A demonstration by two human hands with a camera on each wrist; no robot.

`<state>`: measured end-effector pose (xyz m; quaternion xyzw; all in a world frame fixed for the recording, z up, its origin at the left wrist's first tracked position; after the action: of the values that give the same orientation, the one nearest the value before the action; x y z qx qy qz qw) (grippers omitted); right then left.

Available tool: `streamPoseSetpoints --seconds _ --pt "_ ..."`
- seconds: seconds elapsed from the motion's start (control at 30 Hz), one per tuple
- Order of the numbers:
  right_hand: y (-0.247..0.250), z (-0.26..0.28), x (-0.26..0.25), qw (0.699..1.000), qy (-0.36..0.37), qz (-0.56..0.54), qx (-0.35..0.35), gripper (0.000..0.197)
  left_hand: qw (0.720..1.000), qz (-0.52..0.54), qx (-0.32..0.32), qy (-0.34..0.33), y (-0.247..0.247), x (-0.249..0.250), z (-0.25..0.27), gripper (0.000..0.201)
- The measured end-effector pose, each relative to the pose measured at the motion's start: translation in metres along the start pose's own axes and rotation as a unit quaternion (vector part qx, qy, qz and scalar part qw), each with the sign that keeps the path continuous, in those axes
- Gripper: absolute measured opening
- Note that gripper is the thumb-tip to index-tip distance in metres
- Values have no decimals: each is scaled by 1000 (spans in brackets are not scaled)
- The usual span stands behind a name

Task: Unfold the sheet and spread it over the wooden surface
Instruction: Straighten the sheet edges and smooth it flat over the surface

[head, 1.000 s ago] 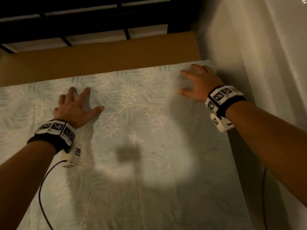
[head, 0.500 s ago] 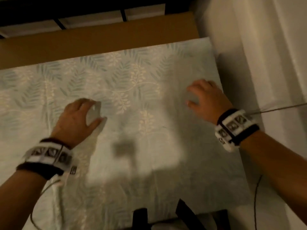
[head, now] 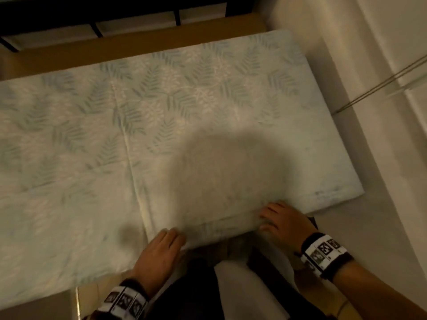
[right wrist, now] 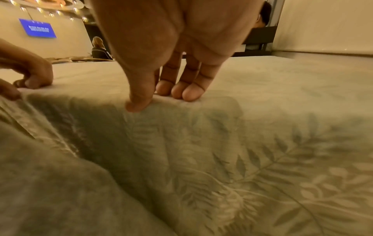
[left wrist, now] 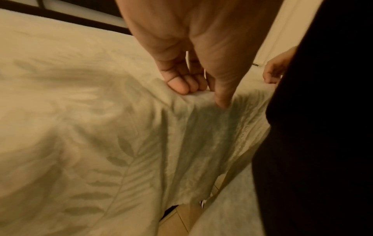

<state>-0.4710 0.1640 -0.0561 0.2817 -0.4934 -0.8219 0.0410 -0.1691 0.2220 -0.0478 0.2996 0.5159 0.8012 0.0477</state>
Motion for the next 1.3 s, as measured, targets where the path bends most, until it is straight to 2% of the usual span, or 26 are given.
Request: streamPoseSetpoints --seconds 0.13,0.23,0.3,0.43,0.5,0.67,0.77,0.87,0.97,1.07,1.13,1.2,1.3 --pt "2 0 5 999 1 37 -25 29 998 -37 15 -51 -7 7 -5 3" --pt "9 4 14 996 -57 30 -55 18 997 -53 49 -42 -8 18 -15 11" --pt "8 7 16 994 -70 31 -74 21 996 -60 61 -41 -6 22 -17 9" --pt "5 -4 -12 996 -20 41 -79 32 994 -77 69 -20 7 4 8 15" --pt "0 -14 -46 998 26 33 -49 33 996 -67 59 23 16 -20 40 22" --pt "-34 -61 -151 994 103 6 -21 27 974 -61 21 216 30 -123 149 52" --pt "-61 -89 -217 989 146 9 -23 32 966 -67 17 251 29 -178 200 52" --pt "-84 -107 -267 988 150 12 -28 33 971 -78 30 226 30 -212 226 34" --pt "-114 -117 -312 986 155 48 -46 38 980 -86 39 176 27 -233 242 29" --pt "-127 -128 -350 985 152 67 -37 32 987 -84 49 131 30 -242 252 20" --pt "-130 -133 -365 989 137 55 -13 25 991 -72 49 101 31 -245 257 18" --pt "-135 -135 -371 990 132 49 3 27 992 -76 54 81 34 -248 260 16" --pt "-141 -137 -376 993 115 31 2 30 994 -63 39 83 36 -255 268 15"
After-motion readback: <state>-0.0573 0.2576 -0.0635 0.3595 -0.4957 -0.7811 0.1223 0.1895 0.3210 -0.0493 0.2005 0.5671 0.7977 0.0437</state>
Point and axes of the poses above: each hand's wrist, its own z-axis away from the middle knuckle, its own y-axis out of the back of the hand, x = y × z, the point moved 7 cm from there along -z, towards the middle knuckle, and after that the axes turned 4 degrees about -z, right-handed, at the moved point
